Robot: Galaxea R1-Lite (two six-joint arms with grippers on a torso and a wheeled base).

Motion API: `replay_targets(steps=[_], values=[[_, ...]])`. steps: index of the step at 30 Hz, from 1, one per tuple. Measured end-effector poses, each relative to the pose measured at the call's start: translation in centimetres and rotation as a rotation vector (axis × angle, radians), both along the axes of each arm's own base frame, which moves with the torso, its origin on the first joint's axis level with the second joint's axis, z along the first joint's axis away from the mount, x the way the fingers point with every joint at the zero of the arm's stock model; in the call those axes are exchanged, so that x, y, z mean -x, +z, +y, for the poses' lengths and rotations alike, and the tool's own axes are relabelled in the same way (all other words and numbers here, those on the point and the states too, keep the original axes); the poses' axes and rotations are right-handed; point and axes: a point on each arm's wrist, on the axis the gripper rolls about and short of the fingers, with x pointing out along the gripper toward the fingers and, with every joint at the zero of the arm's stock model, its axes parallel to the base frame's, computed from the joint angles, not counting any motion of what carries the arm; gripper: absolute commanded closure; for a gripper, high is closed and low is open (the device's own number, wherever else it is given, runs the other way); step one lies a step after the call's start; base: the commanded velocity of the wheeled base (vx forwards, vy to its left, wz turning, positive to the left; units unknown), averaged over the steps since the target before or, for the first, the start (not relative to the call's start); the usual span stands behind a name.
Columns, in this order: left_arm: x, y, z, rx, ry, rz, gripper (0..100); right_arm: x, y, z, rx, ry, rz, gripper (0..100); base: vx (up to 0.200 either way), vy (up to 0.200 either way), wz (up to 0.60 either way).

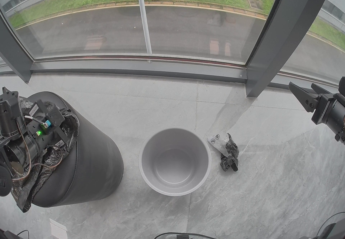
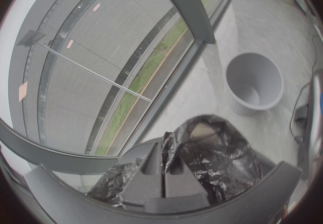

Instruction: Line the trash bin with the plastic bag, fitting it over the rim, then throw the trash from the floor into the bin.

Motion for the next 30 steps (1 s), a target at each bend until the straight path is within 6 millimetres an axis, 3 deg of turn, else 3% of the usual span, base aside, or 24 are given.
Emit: replay_targets(steps=[3,10,17,25,30], values=[[-0.3,0.8,-0.4,0.115,0.002,-0.037,100,0.0,0.0,0.0,-0.001,0.0,-0.002,0,0.0,0.0,0.0],[-0.5,4.8,-2.3,0.595,-0.046,-0.163,100,0.1,0.0,0.0,-0.001,0.002,-0.003,0,0.0,0.0,0.0],[1.1,9.3,-3.6,1.113,-0.138,-0.19,100,0.2,-0.2,0.2,0.003,0.02,0.003,0,0.0,0.0,0.0],[3.8,12.6,-3.6,1.598,-0.272,0.129,100,0.2,-0.7,1.8,0.005,0.108,0.011,0,0.0,0.0,0.0],[5.5,14.8,-3.5,1.783,-0.456,0.469,100,-0.6,-1.0,4.8,-0.007,0.19,-0.01,0,0.0,0.0,0.0]])
